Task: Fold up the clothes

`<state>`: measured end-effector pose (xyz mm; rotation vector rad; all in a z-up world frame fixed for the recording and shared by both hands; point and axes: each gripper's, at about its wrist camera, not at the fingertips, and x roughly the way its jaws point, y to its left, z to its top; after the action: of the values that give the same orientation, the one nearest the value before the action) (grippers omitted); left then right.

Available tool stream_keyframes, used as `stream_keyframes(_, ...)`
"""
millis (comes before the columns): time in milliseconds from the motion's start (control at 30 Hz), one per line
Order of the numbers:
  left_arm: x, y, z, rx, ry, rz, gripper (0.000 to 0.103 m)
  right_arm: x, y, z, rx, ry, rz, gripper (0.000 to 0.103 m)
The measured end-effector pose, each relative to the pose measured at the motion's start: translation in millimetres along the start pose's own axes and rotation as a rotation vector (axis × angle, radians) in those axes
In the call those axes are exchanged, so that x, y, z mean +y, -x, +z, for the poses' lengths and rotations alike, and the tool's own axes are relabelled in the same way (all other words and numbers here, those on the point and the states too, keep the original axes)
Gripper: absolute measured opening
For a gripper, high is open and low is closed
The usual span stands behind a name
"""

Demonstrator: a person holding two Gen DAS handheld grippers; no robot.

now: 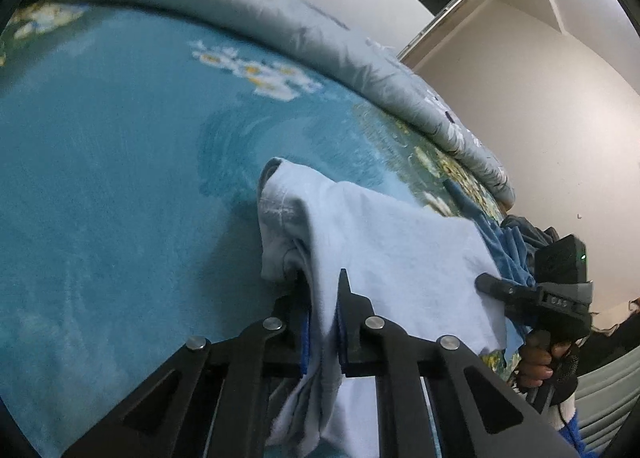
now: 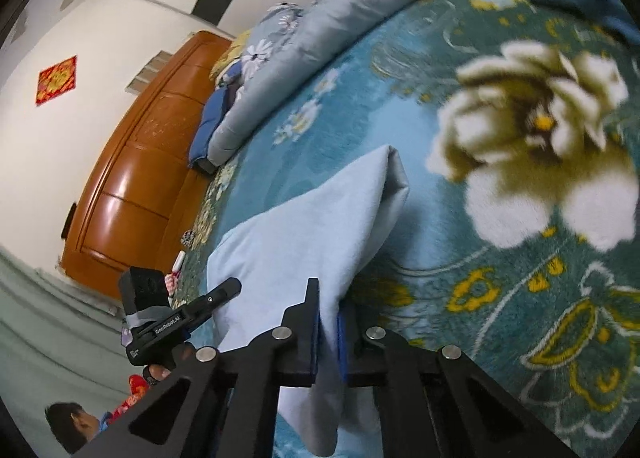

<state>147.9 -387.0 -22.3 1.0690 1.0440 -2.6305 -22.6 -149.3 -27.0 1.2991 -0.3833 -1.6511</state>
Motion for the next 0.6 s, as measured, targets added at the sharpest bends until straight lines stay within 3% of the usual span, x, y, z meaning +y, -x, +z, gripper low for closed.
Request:
stream_keyframes(200,-7,62,-2,-0.096,-0.006,0.014,0.011,41,17,0,-0.017,0.061,0.050,0.007)
stream_keyframes(367,1,127,-12,-0.168,-0.011,0.082,0.011,89,15,-9,0.002,0.136,0.117,0.007)
stream_keyframes(600,51,192,-8,-0.225,-0.008,0.226,0.011,160,-49,-9,0.107,0.219,0.167,0.007)
